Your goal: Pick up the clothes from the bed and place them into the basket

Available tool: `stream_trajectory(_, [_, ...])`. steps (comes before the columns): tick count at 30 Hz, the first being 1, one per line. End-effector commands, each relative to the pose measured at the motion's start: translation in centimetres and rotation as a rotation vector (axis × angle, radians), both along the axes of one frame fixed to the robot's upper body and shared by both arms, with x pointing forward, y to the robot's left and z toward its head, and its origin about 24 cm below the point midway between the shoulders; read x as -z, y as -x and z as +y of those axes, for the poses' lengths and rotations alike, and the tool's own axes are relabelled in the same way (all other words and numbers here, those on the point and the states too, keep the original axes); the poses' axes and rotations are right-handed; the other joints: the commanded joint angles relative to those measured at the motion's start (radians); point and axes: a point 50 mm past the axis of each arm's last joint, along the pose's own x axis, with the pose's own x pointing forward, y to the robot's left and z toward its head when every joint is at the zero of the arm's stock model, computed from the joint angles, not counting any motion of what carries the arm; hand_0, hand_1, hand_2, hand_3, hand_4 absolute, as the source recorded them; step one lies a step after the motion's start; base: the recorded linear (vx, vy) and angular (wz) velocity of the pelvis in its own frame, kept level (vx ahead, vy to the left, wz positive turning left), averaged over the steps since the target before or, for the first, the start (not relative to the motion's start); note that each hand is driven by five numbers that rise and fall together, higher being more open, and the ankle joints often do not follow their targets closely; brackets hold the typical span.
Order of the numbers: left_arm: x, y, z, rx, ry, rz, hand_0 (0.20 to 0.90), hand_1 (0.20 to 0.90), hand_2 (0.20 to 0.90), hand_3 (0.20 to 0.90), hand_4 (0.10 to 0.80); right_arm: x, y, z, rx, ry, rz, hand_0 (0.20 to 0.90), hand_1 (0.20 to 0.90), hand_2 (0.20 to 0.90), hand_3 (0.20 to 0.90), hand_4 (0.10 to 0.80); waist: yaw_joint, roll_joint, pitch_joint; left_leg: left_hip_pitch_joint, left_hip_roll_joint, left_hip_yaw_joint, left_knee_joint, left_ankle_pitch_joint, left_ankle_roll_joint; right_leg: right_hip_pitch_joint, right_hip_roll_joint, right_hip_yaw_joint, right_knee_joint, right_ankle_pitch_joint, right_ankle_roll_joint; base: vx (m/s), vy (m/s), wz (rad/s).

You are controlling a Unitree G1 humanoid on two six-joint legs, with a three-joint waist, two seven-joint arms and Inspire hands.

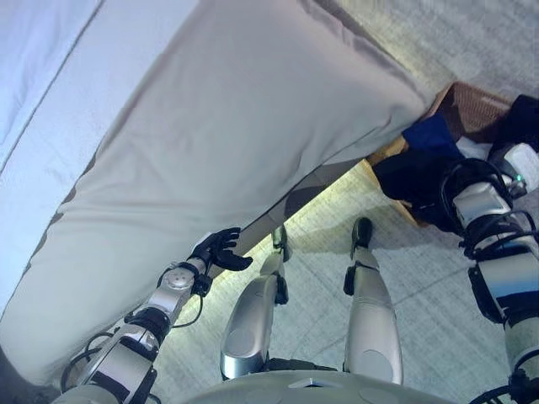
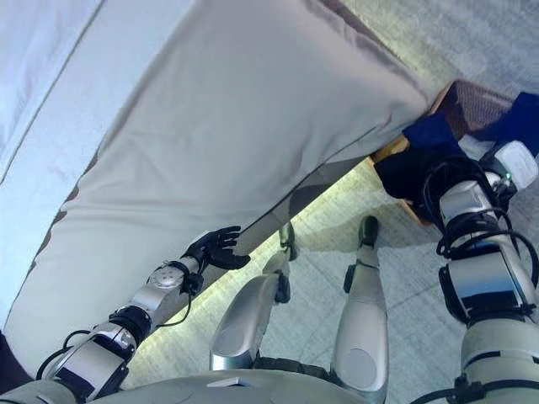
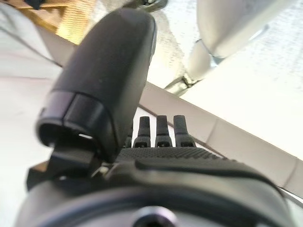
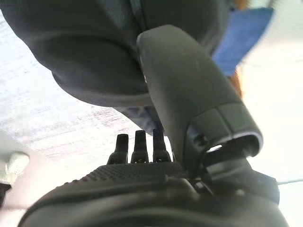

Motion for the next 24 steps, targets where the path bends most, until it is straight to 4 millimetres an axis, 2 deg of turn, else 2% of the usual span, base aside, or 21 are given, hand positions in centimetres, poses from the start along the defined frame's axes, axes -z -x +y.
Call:
stream_trajectory(1, [1.5, 2.6, 3.1, -0.056, -0.061, 0.094, 0.900, 0.900, 0.900, 0.900, 0.800, 1.0, 0.9, 0.1, 0.013, -0.039, -0.161, 0.900, 0.900, 0.900, 0.900, 0.800, -0.031, -0.073, -0.023, -0.019, -0.020, 0.017, 0.061, -0.095, 0.007, 0.075, 0.017, -0.076, -0.014, -0.078, -0.005, 0.167, 0.107, 0.12])
stream_trajectory(3, [2.4, 3.8, 3.7, -0.073, -0.079, 0.136, 0.900, 0.900, 0.900, 0.900, 0.800, 5.2, 2.7, 1.4, 0.000, -0.150, -0.158, 0.900, 0.900, 0.900, 0.900, 0.800, -0.034, -0.114, -0.064, 0.037, -0.016, 0.018, 0.035, -0.107, 0.011, 0.144, 0.019, -0.073, -0.054, -0.069, 0.006, 0.198, 0.111, 0.06])
stream_trajectory(4, [2.9, 4.6, 4.0, -0.083, -0.088, 0.163, 0.900, 0.900, 0.900, 0.900, 0.800, 7.7, 4.3, 2.1, 0.004, -0.189, -0.137, 0.900, 0.900, 0.900, 0.900, 0.800, -0.034, -0.135, -0.091, 0.071, -0.017, 0.018, 0.022, -0.113, 0.014, 0.187, 0.020, -0.072, -0.078, -0.063, 0.012, 0.204, 0.108, -0.02])
stream_trajectory(8, [4.4, 7.3, 4.5, -0.104, -0.099, 0.244, 0.900, 0.900, 0.900, 0.900, 0.800, 13.4, 9.2, 3.2, 0.018, -0.282, 0.001, 0.900, 0.900, 0.900, 0.900, 0.800, -0.036, -0.178, -0.177, 0.149, -0.016, 0.024, 0.006, -0.129, 0.024, 0.278, 0.023, -0.073, -0.122, -0.049, 0.027, 0.232, 0.135, -0.02])
stream_trajectory(9, [5.0, 8.3, 4.5, -0.110, -0.103, 0.277, 0.900, 0.900, 0.900, 0.900, 0.800, 15.3, 11.0, 3.9, 0.024, -0.314, 0.064, 0.900, 0.900, 0.900, 0.900, 0.800, -0.035, -0.192, -0.211, 0.178, -0.017, 0.028, 0.004, -0.138, 0.028, 0.309, 0.024, -0.074, -0.137, -0.044, 0.032, 0.261, 0.159, -0.02])
stream_trajectory(12, [6.2, 10.5, 4.5, -0.109, -0.110, 0.356, 0.900, 0.900, 0.900, 0.900, 0.800, 18.9, 14.6, 6.0, 0.024, -0.424, 0.178, 0.900, 0.900, 0.900, 0.900, 0.800, -0.031, -0.217, -0.285, 0.245, -0.019, 0.042, -0.001, -0.163, 0.039, 0.376, 0.024, -0.074, -0.167, -0.035, 0.043, 0.241, 0.186, -0.06])
stream_trajectory(13, [6.5, 11.2, 4.5, -0.112, -0.109, 0.382, 0.900, 0.900, 0.900, 0.900, 0.800, 19.8, 15.4, 6.9, 0.004, -0.479, 0.201, 0.900, 0.900, 0.900, 0.900, 0.800, -0.031, -0.225, -0.312, 0.263, -0.021, 0.046, -0.004, -0.171, 0.043, 0.392, 0.023, -0.075, -0.177, -0.033, 0.046, 0.173, 0.159, -0.06])
stream_trajectory(15, [6.7, 11.6, 4.4, -0.115, -0.110, 0.395, 0.900, 0.900, 0.900, 0.900, 0.800, 20.2, 15.8, 7.4, -0.014, -0.508, 0.208, 0.900, 0.900, 0.900, 0.900, 0.800, -0.033, -0.228, -0.323, 0.275, -0.023, 0.049, -0.006, -0.176, 0.045, 0.404, 0.023, -0.075, -0.182, -0.032, 0.048, 0.069, 0.129, -0.10])
stream_trajectory(17, [7.2, 12.3, 4.4, -0.127, -0.103, 0.433, 0.900, 0.900, 0.900, 0.900, 0.800, 21.5, 16.7, 9.0, -0.086, -0.630, 0.275, 0.900, 0.900, 0.900, 0.900, 0.800, -0.039, -0.233, -0.342, 0.303, -0.027, 0.061, -0.010, -0.188, 0.050, 0.428, 0.022, -0.073, -0.189, -0.033, 0.052, 0.061, 0.159, -0.11])
stream_trajectory(19, [7.4, 12.9, 4.6, -0.137, -0.106, 0.462, 0.900, 0.900, 0.900, 0.900, 0.800, 22.7, 18.1, 10.1, -0.112, -0.739, 0.344, 0.900, 0.900, 0.900, 0.900, 0.800, -0.044, -0.238, -0.356, 0.319, -0.029, 0.067, -0.011, -0.196, 0.053, 0.442, 0.022, -0.072, -0.191, -0.036, 0.053, 0.052, 0.094, -0.05])
stream_trajectory(20, [7.6, 13.6, 5.1, -0.145, -0.112, 0.497, 0.900, 0.900, 0.900, 0.900, 0.800, 23.8, 19.7, 11.0, -0.142, -0.842, 0.426, 0.900, 0.900, 0.900, 0.900, 0.800, -0.047, -0.241, -0.370, 0.334, -0.032, 0.070, -0.011, -0.206, 0.057, 0.459, 0.022, -0.070, -0.193, -0.040, 0.055, 0.040, 0.079, -0.03])
stream_trajectory(24, [7.8, 14.2, 5.5, -0.150, -0.125, 0.536, 0.900, 0.900, 0.900, 0.900, 0.800, 25.1, 22.2, 12.2, -0.206, -0.969, 0.597, 0.900, 0.900, 0.900, 0.900, 0.800, -0.050, -0.243, -0.391, 0.349, -0.036, 0.070, -0.011, -0.215, 0.059, 0.479, 0.022, -0.073, -0.204, -0.042, 0.057, 0.021, 0.053, -0.01])
